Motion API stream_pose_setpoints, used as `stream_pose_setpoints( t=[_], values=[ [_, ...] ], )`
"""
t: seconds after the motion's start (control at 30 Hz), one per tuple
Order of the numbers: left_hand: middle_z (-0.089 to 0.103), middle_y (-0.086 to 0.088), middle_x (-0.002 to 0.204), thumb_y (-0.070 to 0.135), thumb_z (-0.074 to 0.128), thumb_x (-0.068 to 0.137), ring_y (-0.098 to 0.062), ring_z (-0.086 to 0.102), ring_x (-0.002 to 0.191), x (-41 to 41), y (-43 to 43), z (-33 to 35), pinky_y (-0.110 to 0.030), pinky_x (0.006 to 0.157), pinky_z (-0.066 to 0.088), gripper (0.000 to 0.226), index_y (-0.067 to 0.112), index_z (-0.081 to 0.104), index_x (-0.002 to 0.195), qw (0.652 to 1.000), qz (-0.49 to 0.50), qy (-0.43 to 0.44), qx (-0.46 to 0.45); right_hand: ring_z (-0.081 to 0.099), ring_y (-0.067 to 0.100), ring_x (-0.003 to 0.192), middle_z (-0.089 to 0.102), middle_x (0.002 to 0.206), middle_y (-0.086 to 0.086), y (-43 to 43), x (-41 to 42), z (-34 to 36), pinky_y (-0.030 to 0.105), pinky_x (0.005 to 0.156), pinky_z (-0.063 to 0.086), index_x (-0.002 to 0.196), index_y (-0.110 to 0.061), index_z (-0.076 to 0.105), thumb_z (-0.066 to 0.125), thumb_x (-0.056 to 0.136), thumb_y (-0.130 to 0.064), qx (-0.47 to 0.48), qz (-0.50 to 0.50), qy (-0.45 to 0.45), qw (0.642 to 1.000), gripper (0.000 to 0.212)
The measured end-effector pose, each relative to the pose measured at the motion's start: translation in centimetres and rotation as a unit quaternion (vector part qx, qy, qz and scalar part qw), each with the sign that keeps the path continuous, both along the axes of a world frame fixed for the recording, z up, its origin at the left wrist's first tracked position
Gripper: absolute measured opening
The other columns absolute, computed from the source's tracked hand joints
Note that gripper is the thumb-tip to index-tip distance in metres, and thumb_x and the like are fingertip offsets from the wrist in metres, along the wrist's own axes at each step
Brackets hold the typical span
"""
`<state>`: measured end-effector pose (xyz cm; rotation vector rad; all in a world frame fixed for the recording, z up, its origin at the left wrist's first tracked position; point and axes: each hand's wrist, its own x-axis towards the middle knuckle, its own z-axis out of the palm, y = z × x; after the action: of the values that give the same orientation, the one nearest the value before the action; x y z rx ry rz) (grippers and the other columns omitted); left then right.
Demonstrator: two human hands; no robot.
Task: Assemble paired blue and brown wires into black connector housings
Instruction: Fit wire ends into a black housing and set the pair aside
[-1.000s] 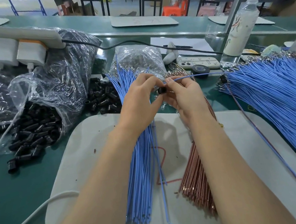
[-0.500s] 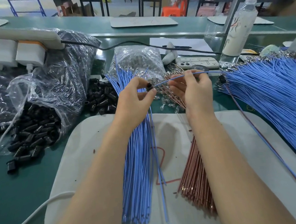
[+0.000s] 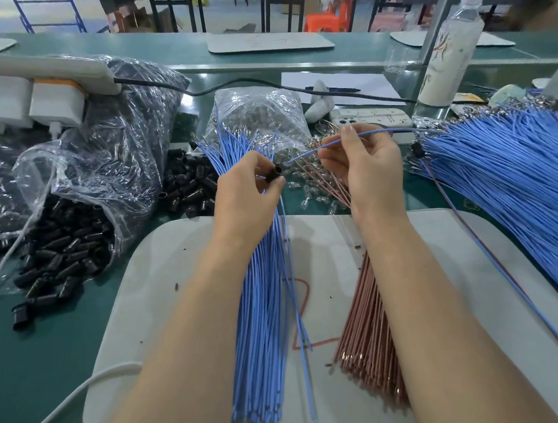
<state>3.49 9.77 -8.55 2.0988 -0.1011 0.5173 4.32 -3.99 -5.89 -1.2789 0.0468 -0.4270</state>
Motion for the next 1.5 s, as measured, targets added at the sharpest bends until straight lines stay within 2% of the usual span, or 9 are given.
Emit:
stream_pose_setpoints(
  t=[0.23, 0.37, 0.5, 0.6, 0.77, 0.9, 1.2, 1.37, 1.5],
  values=[
    [0.058, 0.017, 0.074, 0.022, 0.065, 0.088, -0.011, 0.059, 0.074, 0.0, -0.1, 0.0, -0.030, 0.075, 0.051, 0.010, 0.017, 0.061, 0.095, 1.000, 0.002, -0.010, 0.023, 0.066, 0.009, 0.060, 0.066, 0.072, 0.003, 0.2, -0.3, -0.1, 0.020, 0.058, 0.052, 0.086, -0.014, 0.054, 0.049, 0.098, -0.008, -0.061, -0.004, -0.017, 0.998, 0.014],
    [0.062, 0.009, 0.077, 0.022, 0.055, 0.094, -0.010, 0.064, 0.071, -0.1, 0.0, 0.2, -0.026, 0.067, 0.051, 0.020, 0.025, 0.058, 0.114, 0.999, 0.002, 0.001, -0.045, 0.064, 0.009, 0.056, 0.064, 0.070, 0.003, -0.1, 0.0, -0.1, 0.020, 0.056, 0.053, 0.085, -0.014, 0.053, 0.048, 0.098, -0.008, -0.020, -0.030, 0.003, 0.999, 0.015],
    [0.066, -0.003, 0.085, 0.007, 0.045, 0.093, -0.007, 0.067, 0.060, 0.0, -0.3, 0.5, -0.028, 0.067, 0.057, 0.023, 0.023, 0.062, 0.088, 0.977, -0.037, 0.073, -0.198, 0.064, 0.008, 0.055, 0.065, 0.069, 0.003, -0.2, 0.1, -0.2, 0.020, 0.055, 0.052, 0.084, -0.014, 0.053, 0.049, 0.098, -0.009, 0.013, -0.022, 0.022, 0.999, 0.016],
    [0.066, -0.005, 0.082, 0.006, 0.048, 0.091, -0.009, 0.067, 0.059, 0.0, -0.4, 0.8, -0.022, 0.062, 0.055, 0.017, 0.015, 0.062, 0.086, 0.954, -0.057, 0.112, -0.274, 0.064, 0.009, 0.054, 0.065, 0.068, 0.002, 0.0, 0.2, -0.3, 0.019, 0.054, 0.051, 0.084, -0.013, 0.053, 0.048, 0.098, -0.008, 0.020, -0.006, 0.023, 1.000, 0.016],
    [0.069, -0.002, 0.076, 0.025, 0.060, 0.092, -0.007, 0.063, 0.054, -0.2, -0.5, 0.7, -0.018, 0.055, 0.051, 0.015, 0.011, 0.062, 0.086, 0.953, -0.093, 0.126, -0.259, 0.064, 0.009, 0.055, 0.066, 0.063, -0.002, 0.0, 0.2, -0.4, 0.020, 0.054, 0.052, 0.086, -0.012, 0.054, 0.049, 0.098, -0.008, 0.032, 0.017, 0.023, 0.999, 0.014],
    [0.070, 0.004, 0.072, 0.020, 0.057, 0.094, -0.005, 0.061, 0.054, -0.4, -0.6, 1.0, -0.017, 0.055, 0.052, 0.012, 0.011, 0.062, 0.087, 0.947, -0.110, 0.131, -0.273, 0.065, 0.011, 0.056, 0.067, 0.063, 0.002, 0.1, 0.2, 0.0, 0.020, 0.054, 0.053, 0.087, -0.009, 0.054, 0.052, 0.097, -0.008, 0.133, 0.054, 0.037, 0.989, 0.010],
    [0.070, 0.002, 0.072, 0.019, 0.058, 0.093, -0.005, 0.060, 0.052, -0.4, -0.4, 1.7, -0.016, 0.053, 0.051, 0.011, 0.012, 0.062, 0.086, 0.860, -0.166, 0.176, -0.450, 0.065, 0.010, 0.051, 0.067, 0.057, 0.006, 0.8, -0.1, -0.2, 0.016, 0.048, 0.053, 0.078, -0.001, 0.060, 0.057, 0.093, -0.008, 0.308, 0.147, 0.123, 0.932, 0.017],
    [0.067, -0.002, 0.094, 0.014, 0.050, 0.097, -0.004, 0.068, 0.068, 0.0, -0.8, 0.8, -0.015, 0.068, 0.054, 0.010, 0.013, 0.060, 0.101, 0.945, -0.073, 0.110, -0.299, 0.065, 0.009, 0.053, 0.067, 0.063, 0.004, 0.7, 0.2, -0.2, 0.018, 0.052, 0.053, 0.081, -0.006, 0.059, 0.054, 0.096, -0.010, 0.165, 0.028, 0.069, 0.983, 0.017],
    [0.062, -0.001, 0.104, 0.001, 0.042, 0.096, -0.006, 0.068, 0.079, 0.0, -0.5, 0.4, -0.021, 0.076, 0.053, 0.035, 0.018, 0.049, 0.125, 0.982, -0.042, 0.059, -0.175, 0.064, 0.009, 0.058, 0.065, 0.071, 0.005, 0.8, 0.0, -0.1, 0.020, 0.057, 0.053, 0.083, -0.009, 0.058, 0.052, 0.097, -0.013, 0.062, -0.007, 0.045, 0.997, 0.016]
  ],
)
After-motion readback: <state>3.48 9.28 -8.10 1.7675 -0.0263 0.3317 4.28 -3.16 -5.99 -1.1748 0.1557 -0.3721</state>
